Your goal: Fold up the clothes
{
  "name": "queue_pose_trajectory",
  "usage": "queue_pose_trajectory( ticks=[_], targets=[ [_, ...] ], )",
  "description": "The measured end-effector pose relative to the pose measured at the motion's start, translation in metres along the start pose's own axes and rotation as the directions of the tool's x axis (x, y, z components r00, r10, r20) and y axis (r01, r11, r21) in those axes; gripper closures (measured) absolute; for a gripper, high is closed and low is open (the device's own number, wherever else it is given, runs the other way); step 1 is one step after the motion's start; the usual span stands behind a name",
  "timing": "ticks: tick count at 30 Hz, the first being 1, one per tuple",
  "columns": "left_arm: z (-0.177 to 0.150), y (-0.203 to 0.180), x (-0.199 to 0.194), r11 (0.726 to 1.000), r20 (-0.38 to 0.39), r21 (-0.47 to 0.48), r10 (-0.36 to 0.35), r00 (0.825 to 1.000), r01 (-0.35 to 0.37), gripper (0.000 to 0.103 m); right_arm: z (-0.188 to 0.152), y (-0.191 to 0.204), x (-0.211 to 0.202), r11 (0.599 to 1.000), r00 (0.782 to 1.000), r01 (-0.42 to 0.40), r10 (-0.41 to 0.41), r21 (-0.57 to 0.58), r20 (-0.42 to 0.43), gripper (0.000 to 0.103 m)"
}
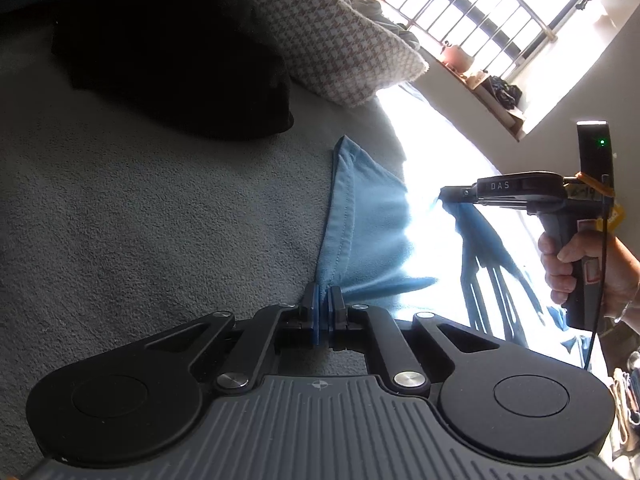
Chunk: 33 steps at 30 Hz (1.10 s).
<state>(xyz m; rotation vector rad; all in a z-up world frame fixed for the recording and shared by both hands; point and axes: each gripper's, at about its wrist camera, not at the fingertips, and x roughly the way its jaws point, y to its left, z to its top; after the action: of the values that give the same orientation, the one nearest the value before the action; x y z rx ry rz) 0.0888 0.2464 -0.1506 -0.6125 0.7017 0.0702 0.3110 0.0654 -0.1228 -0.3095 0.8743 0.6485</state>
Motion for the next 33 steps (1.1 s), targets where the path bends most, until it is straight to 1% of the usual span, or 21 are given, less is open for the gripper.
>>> queue_pose_trajectory(
  ticks=[2, 3, 5, 6, 7, 8, 9, 11, 12, 13, 14, 16, 18, 21, 24, 25, 27, 28, 30, 33],
  targets=[
    [-0.002, -0.001, -0.001, 1.000, 0.007, 0.016, 0.008, 1.000, -0.008, 0.097, -0.007, 0.002, 0.009, 1.000, 1.000, 0.023, -0.023, 0.014, 0.006, 0.098],
    [-0.002, -0.001, -0.002, 1.000, 0.010, 0.024, 0.011, 1.000, -0.011, 0.097, -0.009, 0.001, 0.012, 0.999, 0.999, 0.031, -0.032, 0.042, 0.034, 0.097],
    [-0.003, 0.000, -0.003, 1.000, 0.014, 0.025, 0.007, 1.000, -0.008, 0.096, -0.009, -0.010, 0.010, 0.986, 0.998, 0.010, -0.020, 0.163, 0.060, 0.092],
    [-0.004, 0.001, -0.004, 1.000, 0.015, 0.025, 0.005, 1.000, -0.005, 0.096, -0.009, -0.016, 0.009, 0.974, 0.997, -0.003, -0.014, 0.226, 0.072, 0.085],
    [-0.004, 0.003, -0.004, 1.000, 0.014, 0.019, -0.002, 1.000, 0.002, 0.096, -0.008, -0.024, 0.006, 0.958, 0.996, -0.005, -0.021, 0.287, 0.088, 0.074],
    [-0.003, 0.005, -0.004, 1.000, 0.012, 0.006, -0.012, 1.000, 0.012, 0.095, -0.007, -0.032, 0.002, 0.938, 0.994, -0.007, -0.031, 0.347, 0.104, 0.068],
    [-0.002, 0.007, -0.005, 1.000, 0.009, -0.011, -0.024, 1.000, 0.024, 0.095, -0.009, -0.043, -0.006, 0.914, 0.992, -0.029, -0.023, 0.405, 0.123, 0.063],
    [0.001, 0.011, -0.007, 0.998, 0.007, -0.049, -0.043, 0.999, 0.043, 0.094, -0.014, -0.064, -0.022, 0.854, 0.986, -0.086, 0.000, 0.514, 0.165, 0.063],
    [0.003, 0.013, -0.009, 0.997, 0.009, -0.068, -0.045, 0.999, 0.046, 0.091, -0.016, -0.075, -0.030, 0.818, 0.982, -0.115, 0.010, 0.564, 0.187, 0.063],
    [0.006, 0.008, -0.007, 0.997, 0.010, -0.053, -0.054, 0.998, 0.055, 0.085, -0.019, -0.085, -0.039, 0.778, 0.978, -0.145, 0.018, 0.612, 0.209, 0.063],
    [0.009, 0.001, -0.004, 0.998, 0.011, -0.021, -0.067, 0.998, 0.067, 0.082, -0.024, -0.095, -0.051, 0.747, 0.973, -0.177, 0.035, 0.641, 0.228, 0.063],
    [0.016, -0.014, 0.003, 0.995, 0.011, 0.043, -0.091, 0.996, 0.091, 0.075, -0.036, -0.109, -0.073, 0.721, 0.967, -0.208, 0.051, 0.661, 0.248, 0.063],
    [0.022, -0.029, 0.009, 0.988, 0.009, 0.107, -0.116, 0.993, 0.114, 0.074, -0.051, -0.120, -0.094, 0.701, 0.967, -0.219, 0.064, 0.679, 0.246, 0.063],
    [0.032, -0.051, 0.019, 0.968, 0.004, 0.201, -0.152, 0.988, 0.148, 0.072, -0.076, -0.114, -0.106, 0.703, 0.973, -0.216, 0.096, 0.677, 0.210, 0.065],
    [0.042, -0.073, 0.028, 0.939, -0.004, 0.293, -0.188, 0.982, 0.181, 0.072, -0.101, -0.106, -0.117, 0.708, 0.977, -0.212, 0.129, 0.673, 0.171, 0.067],
    [0.044, -0.081, 0.041, 0.926, -0.030, 0.330, -0.185, 0.982, 0.185, 0.072, -0.109, -0.103, -0.121, 0.710, 0.977, -0.210, 0.139, 0.672, 0.158, 0.068],
    [0.049, -0.087, 0.074, 0.919, -0.067, 0.377, -0.096, 0.993, 0.114, 0.072, -0.125, -0.098, -0.128, 0.714, 0.978, -0.208, 0.160, 0.669, 0.132, 0.068],
    [0.054, -0.084, 0.083, 0.923, -0.056, 0.375, -0.067, 0.996, 0.084, 0.072, -0.134, -0.096, -0.132, 0.715, 0.978, -0.206, 0.171, 0.668, 0.119, 0.068],
    [0.069, -0.072, 0.091, 0.937, -0.011, 0.347, -0.033, 0.999, 0.035, 0.074, -0.150, -0.091, -0.139, 0.719, 0.977, -0.204, 0.192, 0.665, 0.093, 0.068],
    [0.090, -0.053, 0.104, 0.954, 0.054, 0.299, 0.022, 0.998, -0.037, 0.075, -0.175, -0.083, -0.150, 0.724, 0.974, -0.201, 0.222, 0.660, 0.052, 0.068]
  ],
)
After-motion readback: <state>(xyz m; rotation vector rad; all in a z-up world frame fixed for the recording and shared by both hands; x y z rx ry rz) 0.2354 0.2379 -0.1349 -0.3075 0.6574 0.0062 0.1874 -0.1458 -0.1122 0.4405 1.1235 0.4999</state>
